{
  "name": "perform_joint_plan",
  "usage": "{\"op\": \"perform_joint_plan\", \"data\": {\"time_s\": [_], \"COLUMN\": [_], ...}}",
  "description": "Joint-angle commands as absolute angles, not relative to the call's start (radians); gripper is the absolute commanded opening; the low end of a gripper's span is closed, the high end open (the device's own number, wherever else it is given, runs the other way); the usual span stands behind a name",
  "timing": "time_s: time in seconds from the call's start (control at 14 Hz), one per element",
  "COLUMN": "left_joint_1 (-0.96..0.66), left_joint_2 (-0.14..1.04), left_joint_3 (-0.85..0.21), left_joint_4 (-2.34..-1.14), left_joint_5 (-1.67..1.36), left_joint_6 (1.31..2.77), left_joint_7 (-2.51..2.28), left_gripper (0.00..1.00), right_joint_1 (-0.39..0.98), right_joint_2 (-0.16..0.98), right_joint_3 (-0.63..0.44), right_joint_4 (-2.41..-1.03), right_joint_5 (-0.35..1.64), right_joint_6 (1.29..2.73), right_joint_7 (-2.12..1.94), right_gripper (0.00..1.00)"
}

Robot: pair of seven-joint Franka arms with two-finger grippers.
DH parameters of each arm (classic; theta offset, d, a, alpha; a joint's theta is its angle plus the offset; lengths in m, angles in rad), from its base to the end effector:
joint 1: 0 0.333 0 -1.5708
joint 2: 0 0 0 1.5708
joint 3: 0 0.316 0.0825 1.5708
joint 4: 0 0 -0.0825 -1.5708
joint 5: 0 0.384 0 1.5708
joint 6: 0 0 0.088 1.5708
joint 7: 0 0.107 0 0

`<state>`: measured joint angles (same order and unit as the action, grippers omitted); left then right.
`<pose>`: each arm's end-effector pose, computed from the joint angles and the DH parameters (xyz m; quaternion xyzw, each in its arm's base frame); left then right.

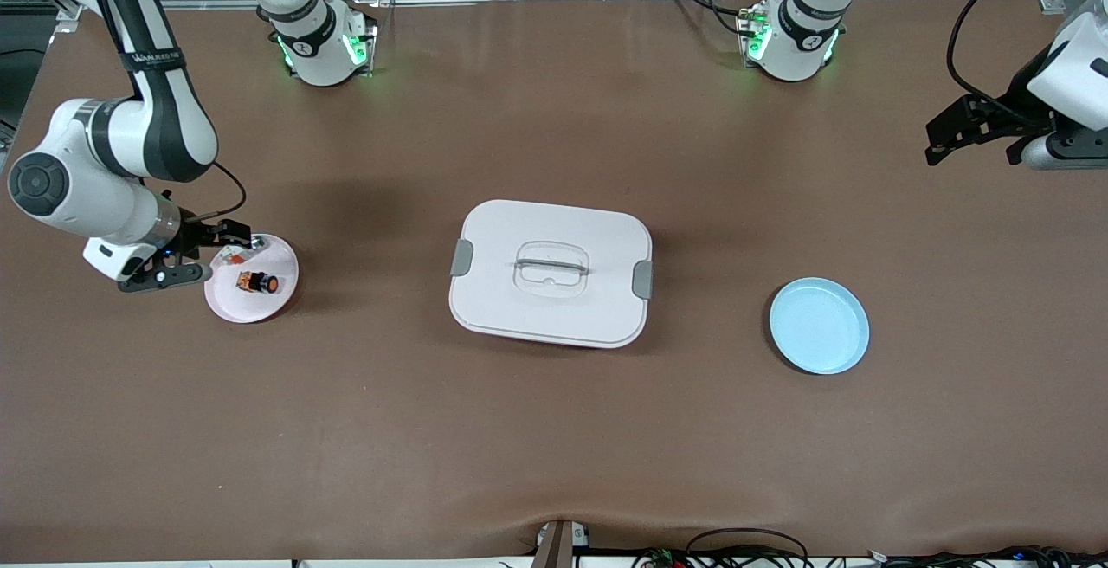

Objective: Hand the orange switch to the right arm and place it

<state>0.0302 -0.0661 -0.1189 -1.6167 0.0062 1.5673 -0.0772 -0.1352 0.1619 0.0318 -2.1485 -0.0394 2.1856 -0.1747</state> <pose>0.5314 -0.0489 0.6382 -0.9999 0.0056 -0.0087 0.0063 0.5426 -0.0579 0.3166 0.9968 0.0479 -0.0634 0.0040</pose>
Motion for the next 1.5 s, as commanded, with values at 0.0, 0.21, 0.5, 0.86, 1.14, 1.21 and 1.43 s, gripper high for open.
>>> {"op": "perform_joint_plan", "data": {"time_s": [0.0,0.21,0.5,0.86,1.14,1.21,1.43], "left_joint_1": [0.037,0.037,0.037,0.037,0.037,0.037,0.037], "left_joint_2": [-0.074,-0.074,-0.074,-0.072,-0.067,-0.067,-0.067], "left_joint_3": [-0.12,-0.118,-0.118,-0.12,-0.118,-0.117,-0.114], "left_joint_4": [-1.605,-1.6,-1.6,-1.591,-1.575,-1.575,-1.574], "left_joint_5": [-0.011,-0.011,-0.011,-0.011,-0.009,-0.008,-0.003], "left_joint_6": [1.551,1.551,1.551,1.549,1.52,1.516,1.514], "left_joint_7": [-0.071,-0.074,-0.074,-0.074,-0.074,-0.074,-0.069], "left_gripper": [1.0,1.0,1.0,1.0,1.0,1.0,1.0], "right_joint_1": [-0.135,-0.121,-0.12,-0.12,-0.092,-0.084,-0.066], "right_joint_2": [0.144,0.152,0.156,0.107,0.049,0.014,-0.083], "right_joint_3": [0.034,0.032,0.034,0.037,0.037,0.037,0.037], "right_joint_4": [-2.128,-2.077,-2.033,-1.979,-1.888,-1.888,-1.888], "right_joint_5": [-0.048,-0.048,-0.037,-0.034,-0.029,-0.029,-0.029], "right_joint_6": [2.163,2.131,2.126,2.044,1.892,1.873,1.803], "right_joint_7": [-0.054,-0.055,-0.051,-0.04,-0.006,0.014,0.026], "right_gripper": [1.0,1.0,1.0,1.0,1.0,1.0,1.0]}}
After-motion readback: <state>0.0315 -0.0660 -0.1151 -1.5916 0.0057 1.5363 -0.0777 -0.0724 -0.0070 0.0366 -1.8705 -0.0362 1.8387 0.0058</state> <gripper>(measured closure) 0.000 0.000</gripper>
